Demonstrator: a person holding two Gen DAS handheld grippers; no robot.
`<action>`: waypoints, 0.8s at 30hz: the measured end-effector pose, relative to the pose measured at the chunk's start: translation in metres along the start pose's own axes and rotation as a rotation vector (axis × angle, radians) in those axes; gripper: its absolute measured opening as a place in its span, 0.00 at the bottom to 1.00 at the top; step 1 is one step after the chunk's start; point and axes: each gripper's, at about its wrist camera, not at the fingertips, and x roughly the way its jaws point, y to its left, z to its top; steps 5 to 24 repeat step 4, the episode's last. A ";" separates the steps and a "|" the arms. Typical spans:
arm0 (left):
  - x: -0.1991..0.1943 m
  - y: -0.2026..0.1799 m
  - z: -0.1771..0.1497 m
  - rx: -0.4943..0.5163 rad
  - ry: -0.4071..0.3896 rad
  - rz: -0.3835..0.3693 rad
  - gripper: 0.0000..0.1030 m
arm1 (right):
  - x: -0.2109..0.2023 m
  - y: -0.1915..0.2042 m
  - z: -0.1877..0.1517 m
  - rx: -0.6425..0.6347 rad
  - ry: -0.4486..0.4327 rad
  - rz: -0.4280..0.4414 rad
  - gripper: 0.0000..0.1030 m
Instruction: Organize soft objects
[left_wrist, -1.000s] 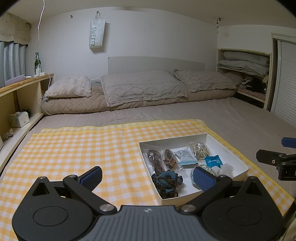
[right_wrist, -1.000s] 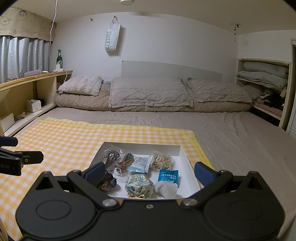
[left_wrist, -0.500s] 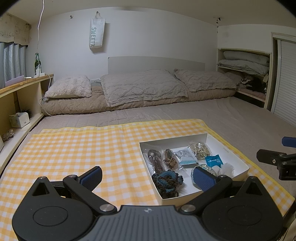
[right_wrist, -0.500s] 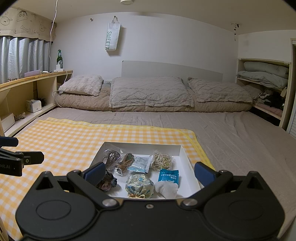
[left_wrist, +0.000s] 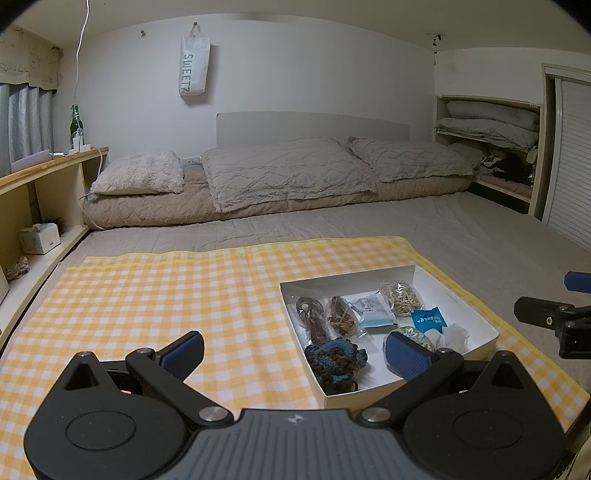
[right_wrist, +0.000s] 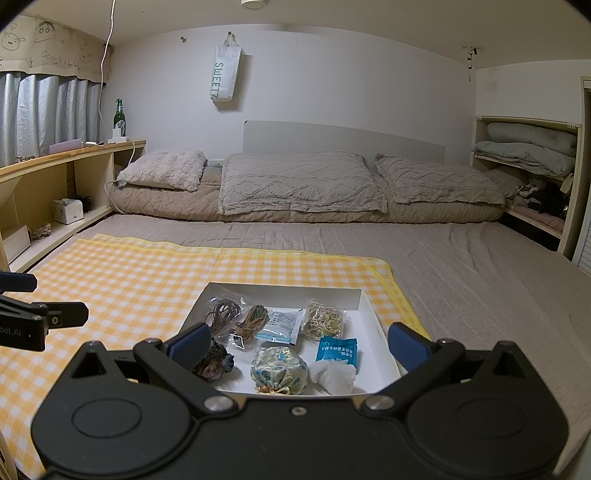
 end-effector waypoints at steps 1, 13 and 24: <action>0.000 0.000 0.000 0.000 0.000 -0.001 1.00 | 0.000 0.000 0.000 0.000 0.000 0.000 1.00; 0.001 0.001 -0.001 -0.004 0.002 -0.002 1.00 | 0.000 0.000 0.000 0.000 0.000 -0.001 1.00; 0.001 0.001 -0.001 -0.004 0.002 -0.002 1.00 | 0.000 0.000 0.000 0.000 0.000 -0.001 1.00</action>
